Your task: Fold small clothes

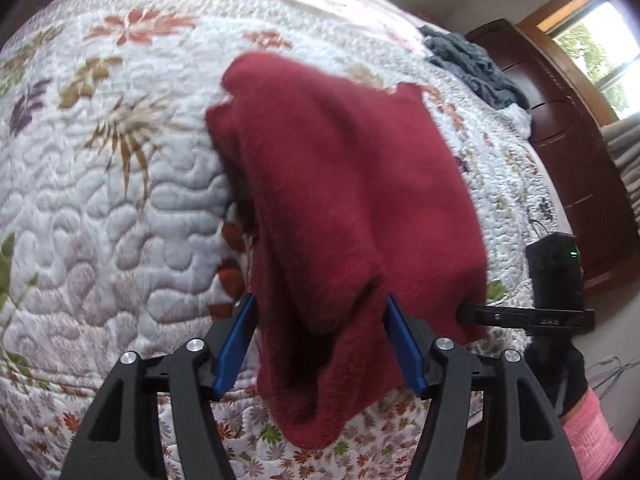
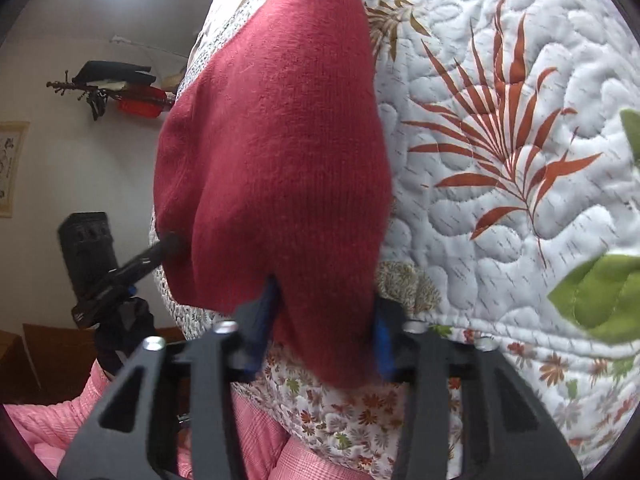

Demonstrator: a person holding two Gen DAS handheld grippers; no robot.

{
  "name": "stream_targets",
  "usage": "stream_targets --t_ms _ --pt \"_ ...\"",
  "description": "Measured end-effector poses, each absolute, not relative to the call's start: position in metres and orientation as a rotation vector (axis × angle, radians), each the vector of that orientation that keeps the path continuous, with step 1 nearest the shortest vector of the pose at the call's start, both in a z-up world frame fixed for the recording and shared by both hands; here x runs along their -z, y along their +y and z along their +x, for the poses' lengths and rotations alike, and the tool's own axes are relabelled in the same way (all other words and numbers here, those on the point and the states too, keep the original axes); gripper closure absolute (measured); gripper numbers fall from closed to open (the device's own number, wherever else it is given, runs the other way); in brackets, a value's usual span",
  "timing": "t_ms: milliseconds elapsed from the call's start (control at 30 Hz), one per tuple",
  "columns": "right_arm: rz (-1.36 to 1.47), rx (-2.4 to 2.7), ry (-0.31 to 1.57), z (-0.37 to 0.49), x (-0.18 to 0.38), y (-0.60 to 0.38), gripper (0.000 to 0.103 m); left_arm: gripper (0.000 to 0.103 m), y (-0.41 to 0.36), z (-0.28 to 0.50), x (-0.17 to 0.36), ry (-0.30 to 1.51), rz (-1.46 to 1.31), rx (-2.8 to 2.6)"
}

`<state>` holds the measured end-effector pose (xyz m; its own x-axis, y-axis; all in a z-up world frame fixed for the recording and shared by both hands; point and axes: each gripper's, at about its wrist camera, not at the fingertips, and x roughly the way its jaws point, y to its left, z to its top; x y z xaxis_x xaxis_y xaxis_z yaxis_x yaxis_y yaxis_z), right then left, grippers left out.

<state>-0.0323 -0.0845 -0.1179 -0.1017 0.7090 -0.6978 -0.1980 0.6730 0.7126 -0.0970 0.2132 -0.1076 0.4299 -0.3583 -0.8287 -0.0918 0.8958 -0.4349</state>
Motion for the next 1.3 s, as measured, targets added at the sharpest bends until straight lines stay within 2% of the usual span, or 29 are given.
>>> stream_targets --t_ms 67,167,300,500,633,700,800,867,933,1067,1300 --pt "0.469 -0.84 1.461 -0.038 0.106 -0.087 0.08 0.045 0.217 -0.098 0.116 1.15 -0.475 0.157" --pt "0.423 -0.83 1.458 -0.044 0.101 -0.09 0.081 0.044 0.222 -0.099 0.123 1.156 -0.473 0.152" --pt "0.427 -0.787 1.501 -0.049 0.121 -0.09 0.081 0.044 0.222 -0.099 0.133 1.17 -0.452 0.167" --pt "0.447 -0.725 1.509 -0.052 0.141 -0.096 0.075 0.042 0.223 -0.1 0.139 1.18 -0.441 0.182" --pt "0.425 -0.677 1.498 -0.055 0.13 -0.087 0.073 0.042 0.22 -0.101 0.136 1.178 -0.431 0.165" --pt "0.43 -0.645 1.493 -0.056 0.125 -0.089 0.064 0.042 0.216 -0.103 0.133 1.18 -0.429 0.143" --pt "0.408 -0.603 1.475 -0.065 0.111 -0.093 0.06 0.044 0.21 -0.112 0.12 1.169 -0.396 0.102" --pt "0.36 -0.565 1.448 -0.072 0.1 -0.099 0.034 0.044 0.208 -0.121 0.109 1.155 -0.38 0.078" --pt "0.316 -0.531 1.422 -0.08 0.087 -0.103 0.026 0.043 0.207 -0.132 0.095 1.137 -0.383 0.061" --pt "0.208 -0.461 1.386 -0.093 0.064 -0.105 0.016 0.04 0.203 -0.149 0.075 1.116 -0.379 0.021" --pt "0.105 -0.432 1.307 -0.129 0.028 -0.098 0.014 0.032 0.185 -0.179 0.042 1.092 -0.323 -0.041"
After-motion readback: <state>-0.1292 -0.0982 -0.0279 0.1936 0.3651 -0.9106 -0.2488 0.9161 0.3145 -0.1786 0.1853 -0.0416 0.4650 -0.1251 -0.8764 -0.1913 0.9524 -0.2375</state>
